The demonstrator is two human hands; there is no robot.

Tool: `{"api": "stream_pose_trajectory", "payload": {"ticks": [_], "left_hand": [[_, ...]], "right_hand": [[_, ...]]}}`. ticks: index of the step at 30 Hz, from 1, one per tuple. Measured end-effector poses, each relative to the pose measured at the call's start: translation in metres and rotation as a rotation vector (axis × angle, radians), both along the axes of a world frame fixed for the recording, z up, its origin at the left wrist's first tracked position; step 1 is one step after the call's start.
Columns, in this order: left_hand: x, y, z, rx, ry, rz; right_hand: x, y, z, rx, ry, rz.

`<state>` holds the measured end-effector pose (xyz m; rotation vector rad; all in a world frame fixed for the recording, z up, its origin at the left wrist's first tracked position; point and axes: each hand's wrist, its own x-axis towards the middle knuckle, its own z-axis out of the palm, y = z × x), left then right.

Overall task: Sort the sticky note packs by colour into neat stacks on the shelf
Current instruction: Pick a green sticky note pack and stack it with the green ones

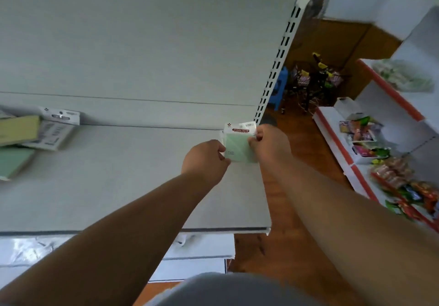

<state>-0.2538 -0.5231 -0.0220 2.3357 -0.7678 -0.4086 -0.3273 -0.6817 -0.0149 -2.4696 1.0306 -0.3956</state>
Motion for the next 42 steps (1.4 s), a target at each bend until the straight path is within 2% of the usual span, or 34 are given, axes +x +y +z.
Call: {"api": "stream_pose_trajectory", "payload": {"ticks": [6, 15, 20, 27, 36, 39, 42], "left_hand": [[-0.004, -0.013, -0.020, 0.087, -0.036, 0.109], [0.000, -0.016, -0.019, 0.075, 0.005, 0.136], [0.001, 0.004, -0.009, 0.018, -0.002, 0.146], [0.009, 0.133, -0.008, -0.012, -0.115, 0.184], [0.078, 0.367, -0.005, 0.117, -0.224, 0.373], [0.097, 0.413, 0.004, 0.136, -0.230, 0.406], [0.119, 0.431, 0.004, 0.126, -0.220, 0.420]], "right_hand": [[0.015, -0.017, -0.017, 0.043, 0.057, 0.139], [0.017, -0.009, -0.013, -0.004, 0.083, 0.058], [0.014, 0.025, -0.004, -0.070, -0.031, 0.214], [0.046, 0.134, 0.011, -0.029, -0.132, 0.363], [0.137, 0.357, 0.012, 0.184, -0.224, 0.533], [0.161, 0.397, 0.016, 0.222, -0.240, 0.564], [0.188, 0.410, 0.016, 0.174, -0.159, 0.600]]}}
